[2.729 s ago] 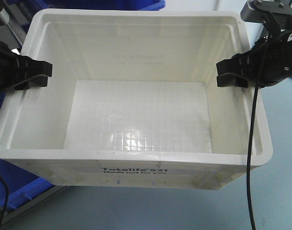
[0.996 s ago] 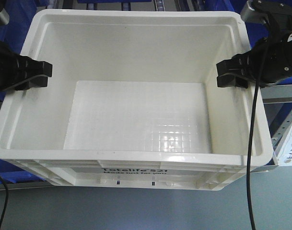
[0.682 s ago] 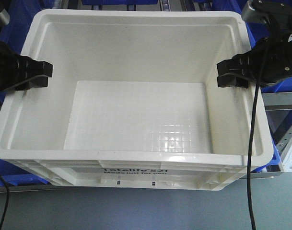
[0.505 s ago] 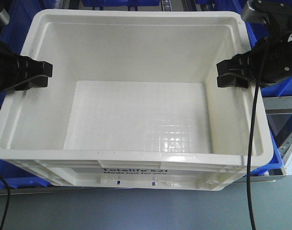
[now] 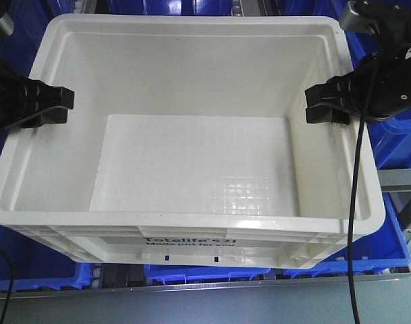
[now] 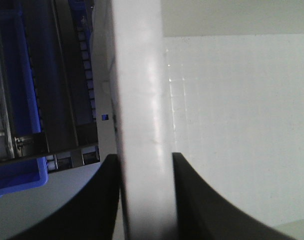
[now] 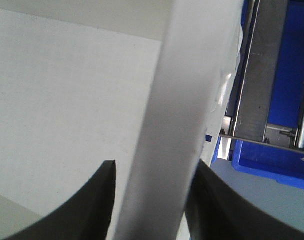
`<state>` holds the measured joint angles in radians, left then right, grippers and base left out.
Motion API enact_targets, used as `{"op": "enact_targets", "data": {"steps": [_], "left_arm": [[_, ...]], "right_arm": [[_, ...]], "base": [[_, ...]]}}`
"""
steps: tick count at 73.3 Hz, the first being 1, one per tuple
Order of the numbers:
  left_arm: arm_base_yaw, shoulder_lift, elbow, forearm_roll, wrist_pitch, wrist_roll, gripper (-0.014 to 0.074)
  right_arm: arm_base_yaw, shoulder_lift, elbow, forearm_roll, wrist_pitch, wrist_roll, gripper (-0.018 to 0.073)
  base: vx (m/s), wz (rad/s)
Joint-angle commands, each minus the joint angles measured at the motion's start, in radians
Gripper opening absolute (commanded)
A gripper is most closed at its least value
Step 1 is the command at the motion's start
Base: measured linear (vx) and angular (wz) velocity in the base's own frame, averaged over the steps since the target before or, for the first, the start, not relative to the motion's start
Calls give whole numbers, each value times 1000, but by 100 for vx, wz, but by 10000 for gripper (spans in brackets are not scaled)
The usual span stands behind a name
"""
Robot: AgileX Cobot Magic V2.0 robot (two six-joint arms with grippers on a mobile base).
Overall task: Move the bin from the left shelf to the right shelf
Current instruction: 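Carry the tote while the base turns to face the other shelf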
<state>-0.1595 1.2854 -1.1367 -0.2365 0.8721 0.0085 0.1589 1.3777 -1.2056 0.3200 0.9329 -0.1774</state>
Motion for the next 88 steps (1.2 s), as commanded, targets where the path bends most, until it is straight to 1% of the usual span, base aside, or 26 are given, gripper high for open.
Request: {"op": "enact_targets", "data": {"steps": [1,44,88], "left_arm": [[-1,-45,-40,-28,-86,38,2],[-1,-45,-40,-28,-86,38,2],[-1,-45,-40,-28,-86,38,2]], "right_arm": [[-5,-42,-41,3,-75,-38,-5],[-5,-42,-41,3,-75,-38,-5],[-5,-42,-41,3,-74,-38,-5]], "base": [[18,3],[17,2],[9,1]]}}
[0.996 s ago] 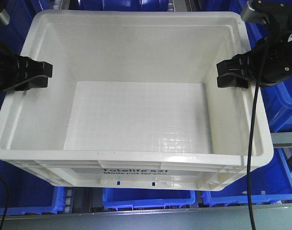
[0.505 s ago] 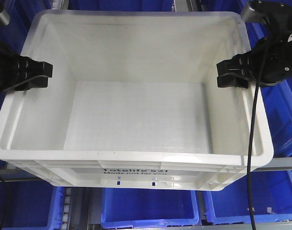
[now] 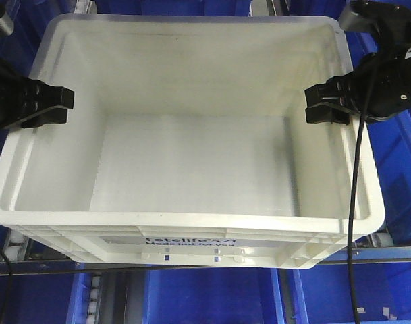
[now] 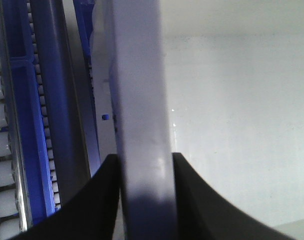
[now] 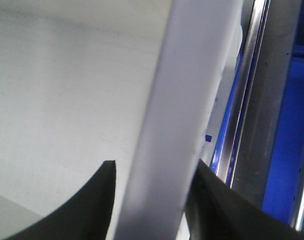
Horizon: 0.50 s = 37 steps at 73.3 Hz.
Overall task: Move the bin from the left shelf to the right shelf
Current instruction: 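Carry the tote while the base turns to face the other shelf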
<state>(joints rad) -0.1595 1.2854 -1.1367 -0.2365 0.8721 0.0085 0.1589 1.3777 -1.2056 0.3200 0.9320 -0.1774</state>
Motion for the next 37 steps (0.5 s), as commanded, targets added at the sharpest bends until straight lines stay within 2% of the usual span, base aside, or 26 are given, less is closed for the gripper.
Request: {"op": "enact_targets", "data": {"steps": [1,37], "left_arm": [[-1,-45,-40,-28,-86,38,2],[-1,-45,-40,-28,-86,38,2]], "right_arm": [[-5,-42,-41,3,-73,-38,-5],[-5,-42,-41,3,-73,-38,-5]], "base": [[4,1],[1,0]]}}
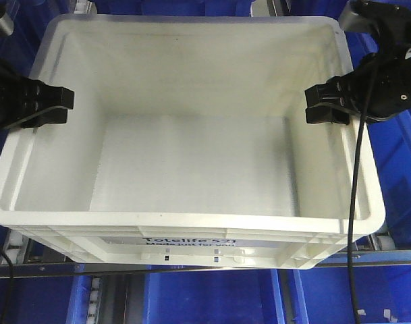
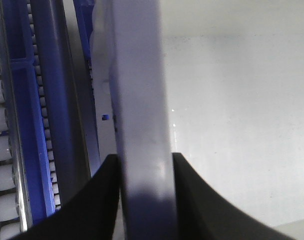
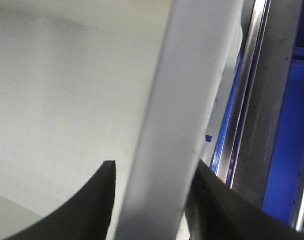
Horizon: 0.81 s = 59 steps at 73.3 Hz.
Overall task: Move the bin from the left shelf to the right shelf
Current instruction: 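Carry the tote while the base turns to face the other shelf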
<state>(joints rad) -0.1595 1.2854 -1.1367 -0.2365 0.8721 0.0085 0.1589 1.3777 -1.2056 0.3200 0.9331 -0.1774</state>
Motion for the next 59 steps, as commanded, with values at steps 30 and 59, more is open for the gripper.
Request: {"op": "enact_targets", "data": {"steps": [30,59], "left_arm": [[-1,-45,-40,-28,-86,38,2],[-1,-28,-40,-29,-100,37,2]], "right_arm": [[-5,-42,-41,3,-77,-38,-5],[-5,-31,-41,-2,-163,-39,-5]], "base": [[0,0],[0,0]]}}
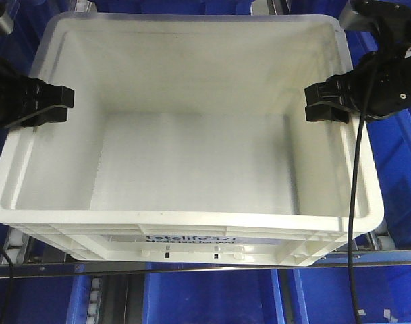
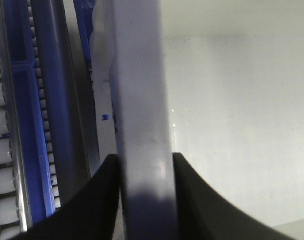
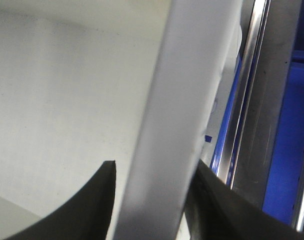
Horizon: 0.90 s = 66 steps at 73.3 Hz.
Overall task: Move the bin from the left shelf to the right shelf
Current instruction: 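Carry the tote while the base turns to face the other shelf, then lower the tote onto the shelf rollers and push it farther in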
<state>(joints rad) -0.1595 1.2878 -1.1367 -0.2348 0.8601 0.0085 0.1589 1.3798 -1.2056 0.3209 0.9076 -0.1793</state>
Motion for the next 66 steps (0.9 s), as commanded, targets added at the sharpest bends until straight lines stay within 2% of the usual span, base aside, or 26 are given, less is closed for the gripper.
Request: {"op": "enact_targets", "data": {"steps": [1,14,32,66], "left_arm": [[-1,-27,-40,-30,-86,37,2],[-1,2,-40,-30,-68,37,2],[-1,4,-40,-30,-117,38,2],[-1,71,-40,-27,-136,38,2]], "right_arm": [[-5,-32,-41,-4,-152,-37,-5],[-5,-16,-41,-2,-239,-37,-5],[-5,24,-41,-4,-285,-52,-5],[-5,53,-41,-8,-388,-73,-5]], "base": [[0,0],[0,0],[0,0],[0,0]]}}
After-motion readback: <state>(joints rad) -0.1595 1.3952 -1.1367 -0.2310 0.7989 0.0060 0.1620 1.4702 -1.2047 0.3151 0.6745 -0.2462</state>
